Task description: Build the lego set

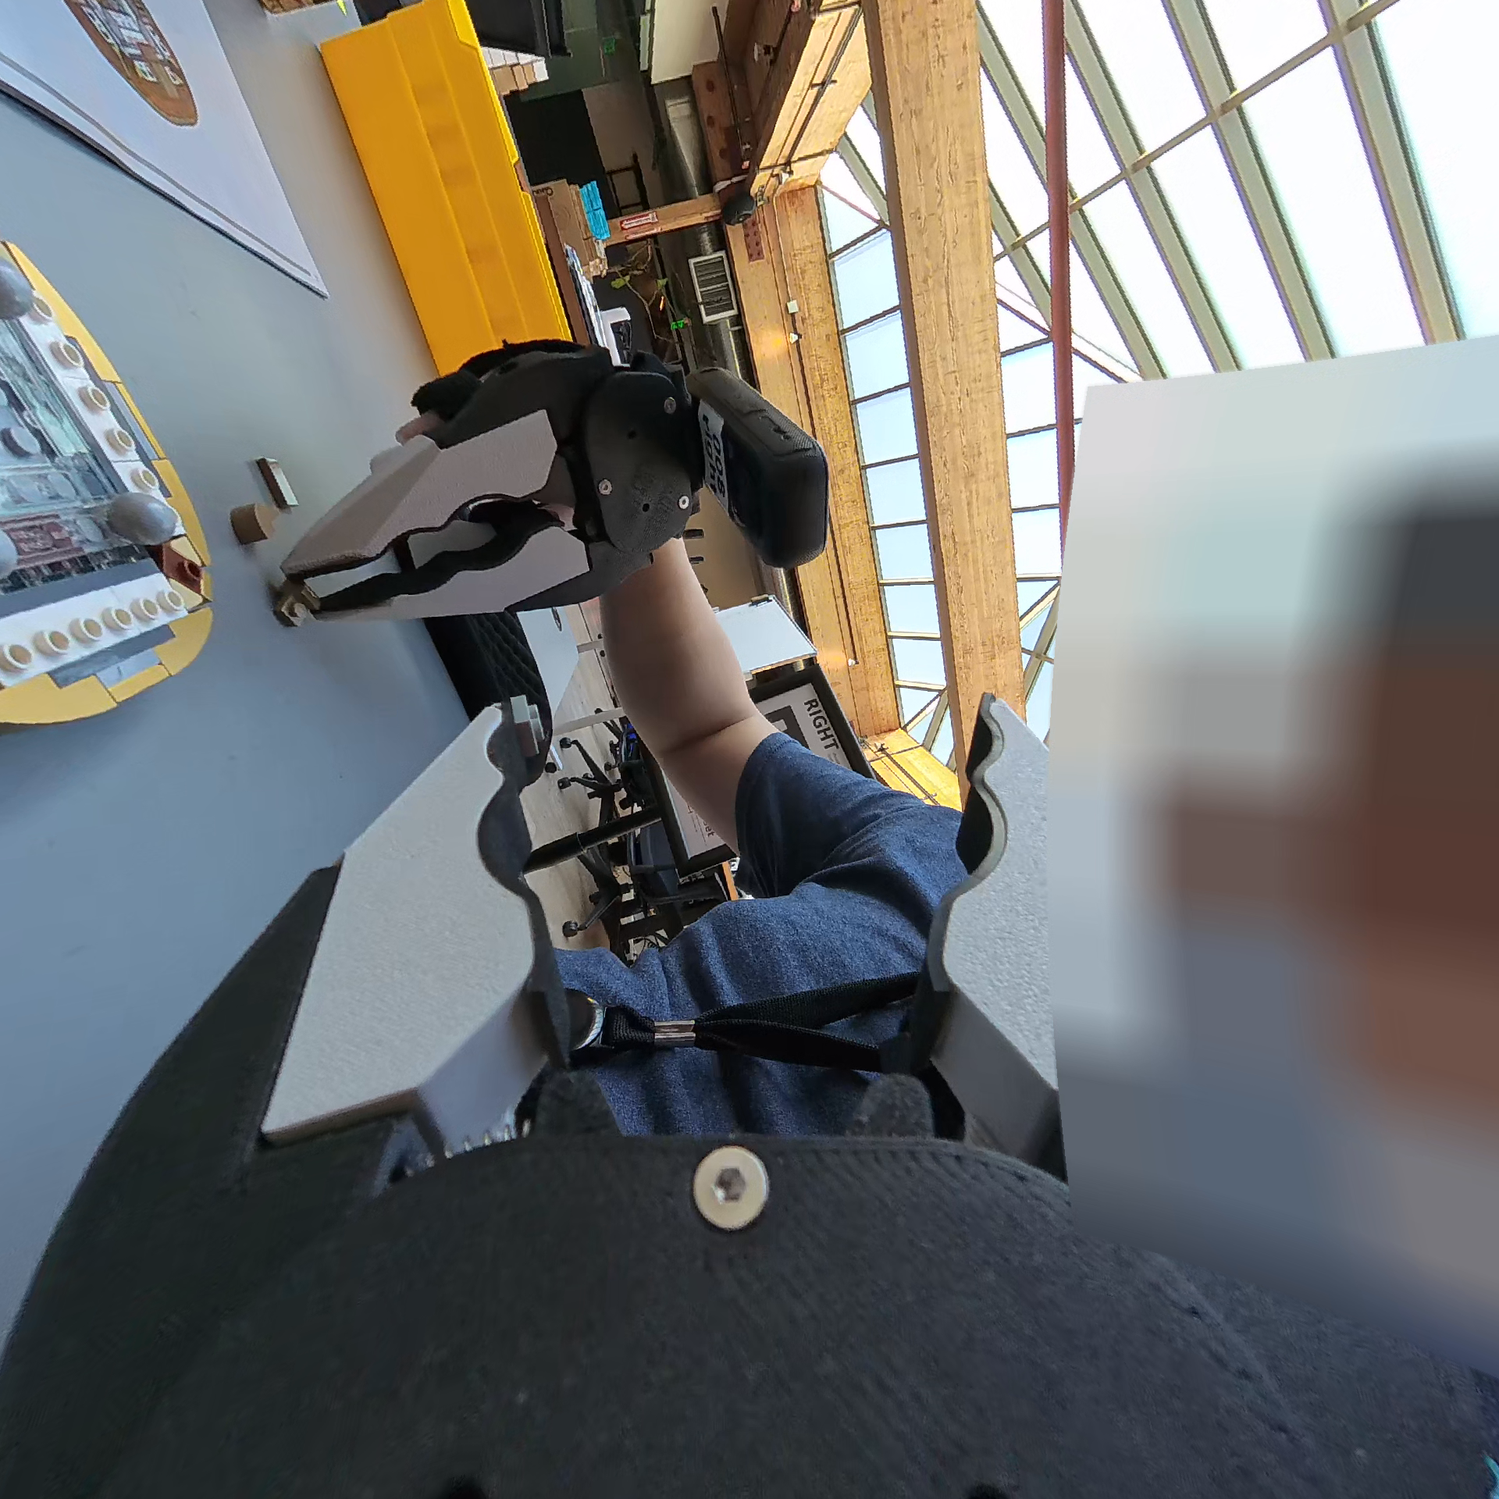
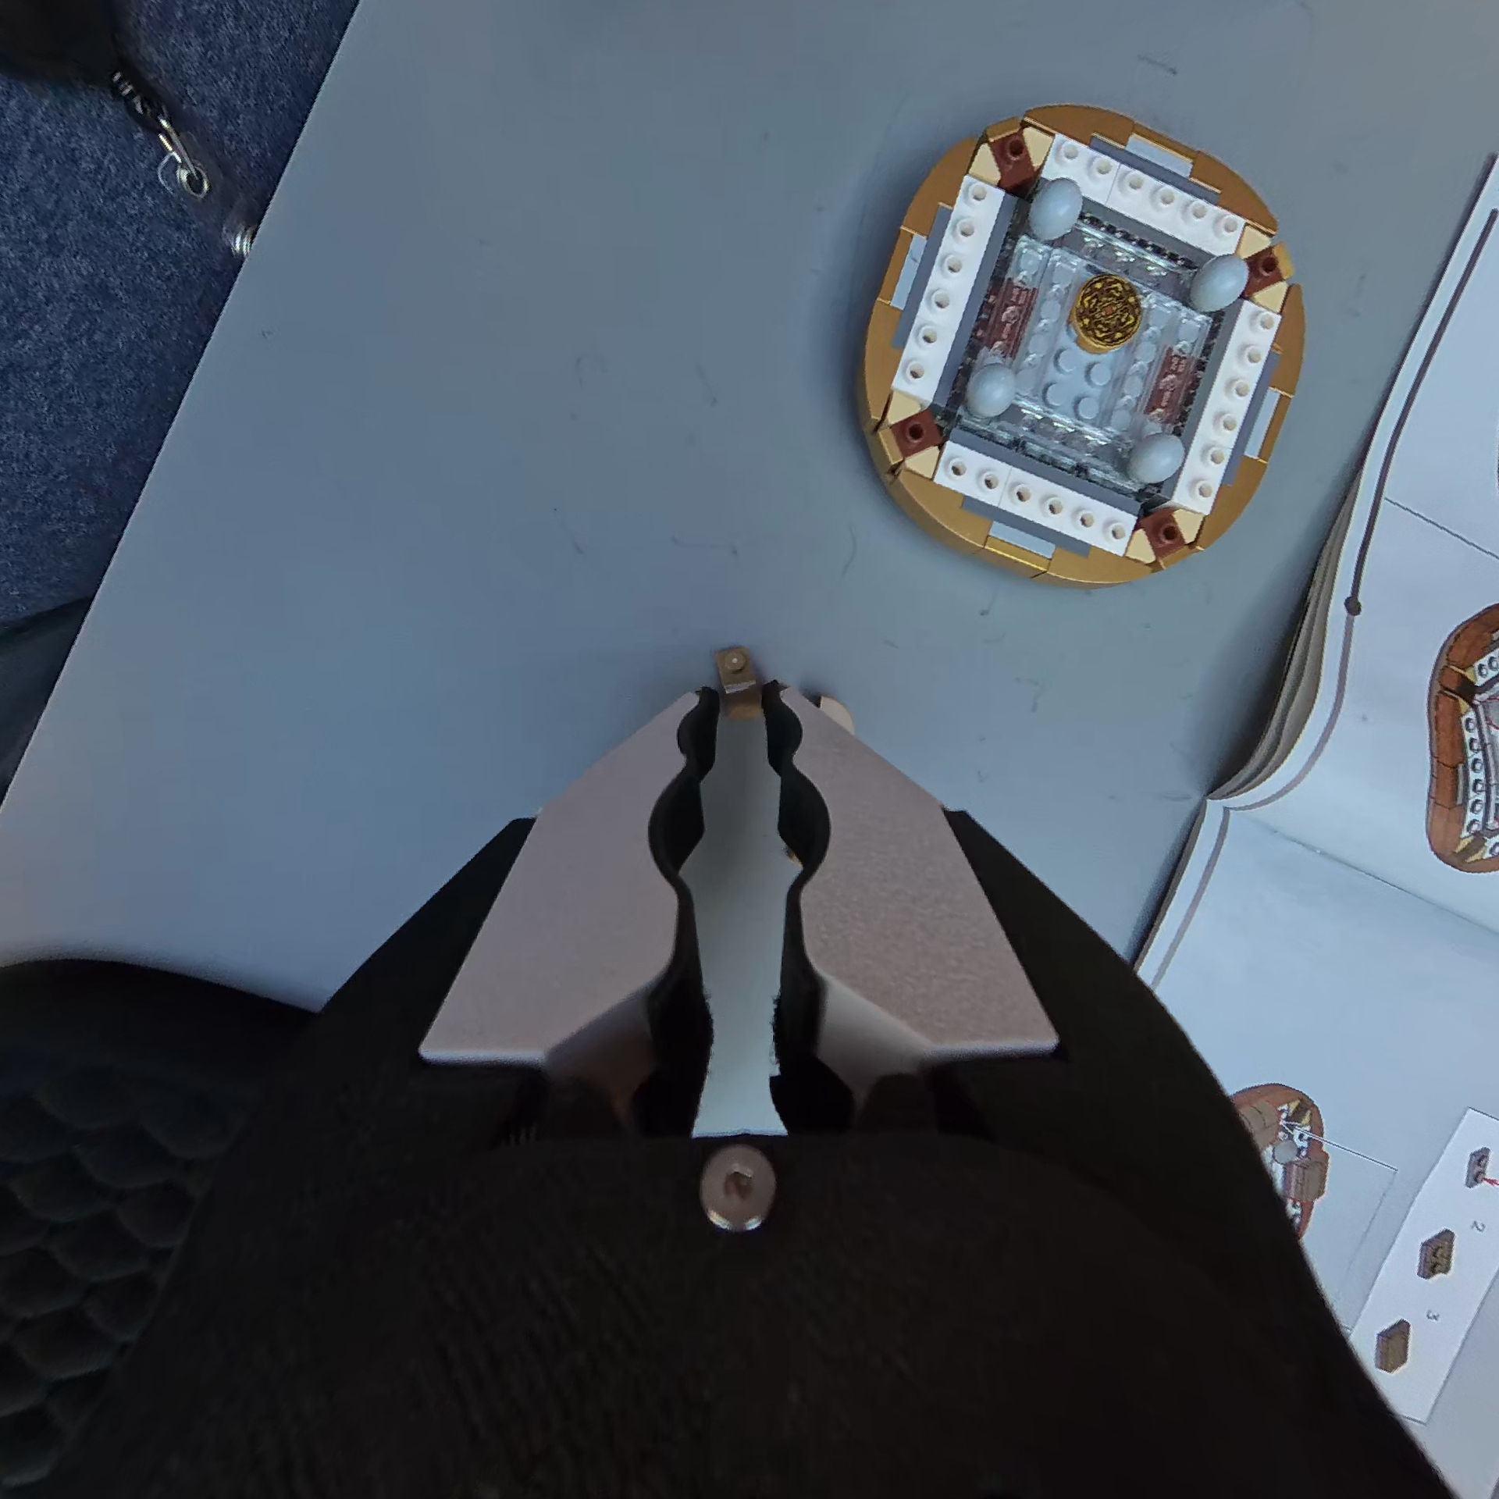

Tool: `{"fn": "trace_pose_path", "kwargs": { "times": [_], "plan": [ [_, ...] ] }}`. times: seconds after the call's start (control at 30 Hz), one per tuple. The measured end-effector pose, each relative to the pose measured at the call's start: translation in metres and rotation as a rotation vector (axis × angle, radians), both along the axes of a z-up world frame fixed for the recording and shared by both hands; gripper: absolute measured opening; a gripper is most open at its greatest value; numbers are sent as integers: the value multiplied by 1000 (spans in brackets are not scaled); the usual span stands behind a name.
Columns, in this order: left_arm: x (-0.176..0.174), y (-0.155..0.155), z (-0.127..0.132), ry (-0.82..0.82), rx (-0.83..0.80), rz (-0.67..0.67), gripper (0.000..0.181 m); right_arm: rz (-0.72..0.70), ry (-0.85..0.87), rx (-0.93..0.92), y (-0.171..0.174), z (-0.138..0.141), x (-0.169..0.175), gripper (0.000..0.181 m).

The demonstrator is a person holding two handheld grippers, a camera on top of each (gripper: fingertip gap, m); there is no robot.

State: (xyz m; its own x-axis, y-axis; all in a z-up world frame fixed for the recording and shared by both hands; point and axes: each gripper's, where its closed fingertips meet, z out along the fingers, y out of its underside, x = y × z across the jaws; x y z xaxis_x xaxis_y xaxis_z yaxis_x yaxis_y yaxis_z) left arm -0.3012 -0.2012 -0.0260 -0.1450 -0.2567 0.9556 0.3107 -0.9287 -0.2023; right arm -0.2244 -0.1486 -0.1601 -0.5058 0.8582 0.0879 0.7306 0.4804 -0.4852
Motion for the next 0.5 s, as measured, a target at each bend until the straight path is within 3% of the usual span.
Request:
{"fn": "trace_pose_path", "kwargs": {
  "times": [0.5],
  "plan": [
    [2, 5, -1, -13, 4, 31, 111, -82, 6, -41, -4, 3, -1, 7]
  ]
}}
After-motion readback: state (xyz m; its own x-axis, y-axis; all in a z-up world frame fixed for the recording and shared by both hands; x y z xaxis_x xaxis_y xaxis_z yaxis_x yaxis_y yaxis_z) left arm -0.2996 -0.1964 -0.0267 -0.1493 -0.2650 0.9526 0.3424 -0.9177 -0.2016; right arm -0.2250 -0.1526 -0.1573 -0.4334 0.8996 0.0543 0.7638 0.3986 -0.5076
